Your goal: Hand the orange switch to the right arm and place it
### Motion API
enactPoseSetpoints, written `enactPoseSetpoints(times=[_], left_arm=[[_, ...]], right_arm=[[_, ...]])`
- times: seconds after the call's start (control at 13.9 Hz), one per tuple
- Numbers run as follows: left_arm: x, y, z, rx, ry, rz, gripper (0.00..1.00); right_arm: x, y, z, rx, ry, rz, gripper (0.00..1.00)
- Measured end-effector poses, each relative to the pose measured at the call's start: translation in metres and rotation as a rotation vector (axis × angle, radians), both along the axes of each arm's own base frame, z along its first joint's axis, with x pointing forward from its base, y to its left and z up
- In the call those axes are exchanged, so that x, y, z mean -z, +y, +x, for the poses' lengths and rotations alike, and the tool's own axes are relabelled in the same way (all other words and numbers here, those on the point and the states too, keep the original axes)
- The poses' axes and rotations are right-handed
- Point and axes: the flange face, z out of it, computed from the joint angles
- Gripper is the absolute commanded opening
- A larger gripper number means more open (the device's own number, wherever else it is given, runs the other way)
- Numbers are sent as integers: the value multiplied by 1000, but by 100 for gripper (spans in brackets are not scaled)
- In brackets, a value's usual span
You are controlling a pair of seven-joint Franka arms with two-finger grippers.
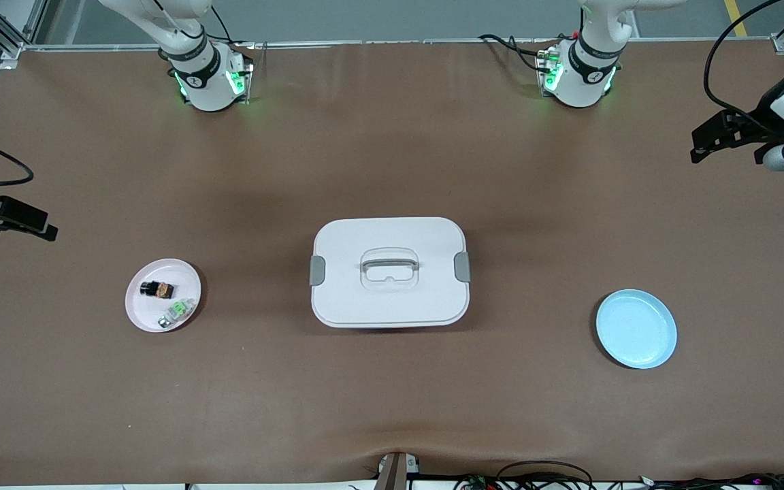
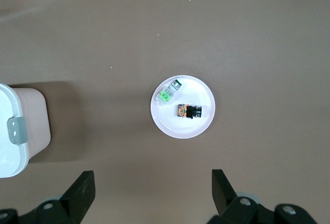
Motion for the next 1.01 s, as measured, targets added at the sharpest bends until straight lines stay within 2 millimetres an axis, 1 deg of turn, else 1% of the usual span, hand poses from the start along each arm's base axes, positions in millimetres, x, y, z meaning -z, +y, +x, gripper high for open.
enactPoseSetpoints(times=[0.36, 0.65, 1.01], left_arm=[[0, 0, 0, 0, 0, 0, 100], [0, 0, 0, 0, 0, 0, 100], [0, 0, 0, 0, 0, 0, 100]], right_arm=[[0, -5, 0, 17, 2, -20, 100], [2, -15, -1, 13, 4, -26, 100], [2, -16, -1, 12, 5, -25, 100]])
